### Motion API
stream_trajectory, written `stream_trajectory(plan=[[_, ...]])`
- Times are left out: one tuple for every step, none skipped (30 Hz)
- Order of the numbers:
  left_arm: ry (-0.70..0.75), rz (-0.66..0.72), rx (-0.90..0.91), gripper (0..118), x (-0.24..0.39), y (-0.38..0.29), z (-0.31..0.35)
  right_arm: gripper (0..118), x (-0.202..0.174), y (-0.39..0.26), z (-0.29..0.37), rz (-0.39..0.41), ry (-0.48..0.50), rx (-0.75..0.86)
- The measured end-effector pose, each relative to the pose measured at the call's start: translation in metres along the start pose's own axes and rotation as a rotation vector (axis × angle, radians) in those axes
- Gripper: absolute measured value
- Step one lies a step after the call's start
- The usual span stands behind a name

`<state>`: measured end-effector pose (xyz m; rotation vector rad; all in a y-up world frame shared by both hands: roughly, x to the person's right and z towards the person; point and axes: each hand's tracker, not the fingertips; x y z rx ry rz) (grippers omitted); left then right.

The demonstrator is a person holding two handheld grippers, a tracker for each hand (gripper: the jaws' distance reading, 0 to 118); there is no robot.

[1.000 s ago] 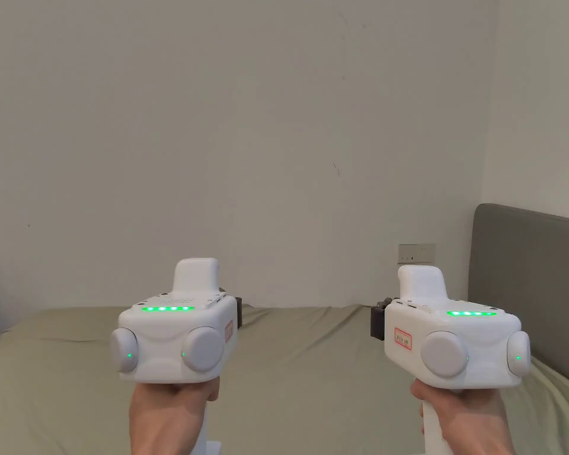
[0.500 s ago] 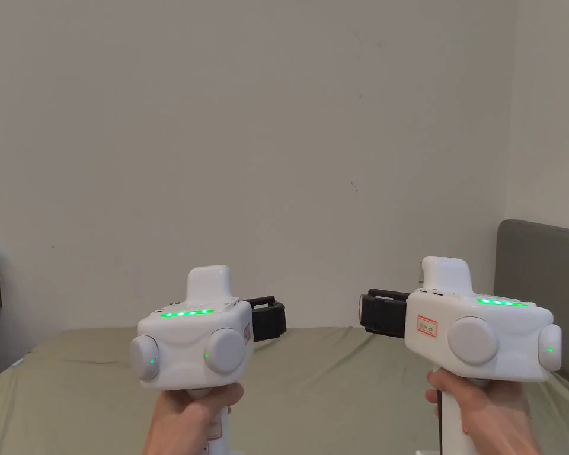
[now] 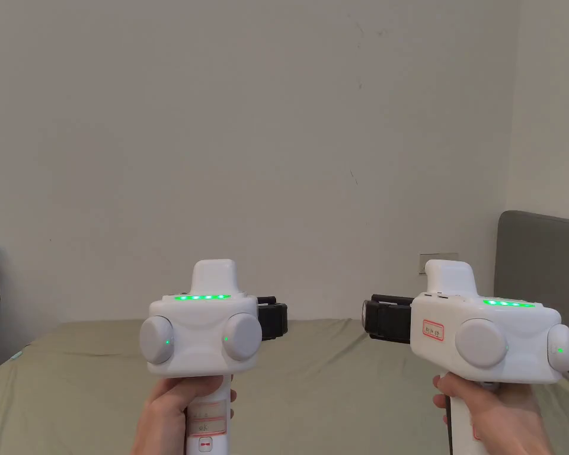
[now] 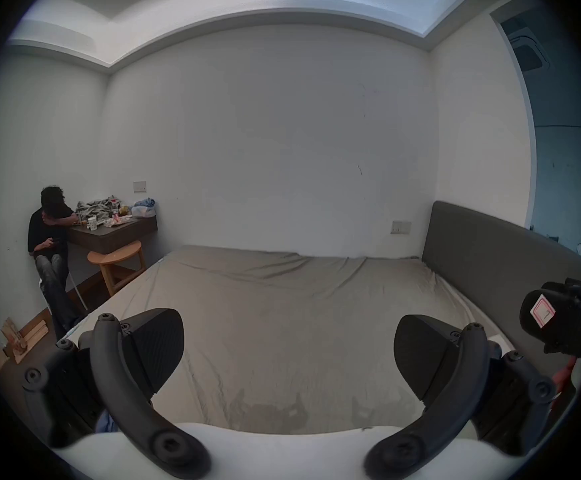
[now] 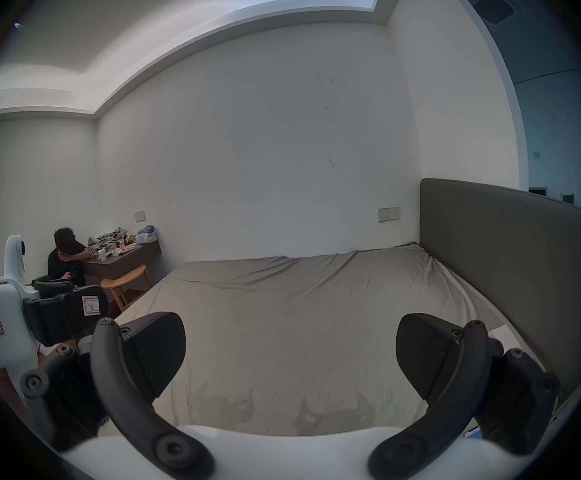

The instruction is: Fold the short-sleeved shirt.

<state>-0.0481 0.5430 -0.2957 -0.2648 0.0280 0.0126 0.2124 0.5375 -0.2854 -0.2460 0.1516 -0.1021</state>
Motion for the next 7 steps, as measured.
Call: stream_trajectory(plan=[[0.004, 0.001, 0.01, 118, 0.0015, 0.0001, 0.0002, 118, 0.0002, -0.0013, 0.0, 0.006, -0.003, 0.001], [0.009, 0.012, -0.005, 118, 0.0019, 0.0041, -0.0005, 118, 0.0006, -0.003, 0.0003, 0.009, -0.003, 0.001], [-0.015, 0.042, -0.049, 118, 0.0007, 0.0057, -0.0007, 118, 0.001, -0.0037, -0.0001, 0.012, 0.0, -0.003], [-0.055, 0.069, -0.062, 118, -0.0019, 0.0082, -0.0032, 118, 0.0012, -0.004, -0.0009, 0.011, -0.002, -0.008], [-0.061, 0.096, -0.056, 118, -0.0039, 0.0098, -0.0044, 118, 0.0014, -0.0041, -0.0013, 0.009, -0.004, -0.01], [-0.051, 0.094, -0.046, 118, -0.0035, 0.01, -0.0048, 118, 0.0021, -0.005, -0.0005, 0.005, -0.003, -0.009], [-0.044, 0.083, -0.043, 118, -0.0031, 0.0077, -0.004, 118, 0.0024, -0.0054, -0.0003, 0.002, -0.002, -0.008]])
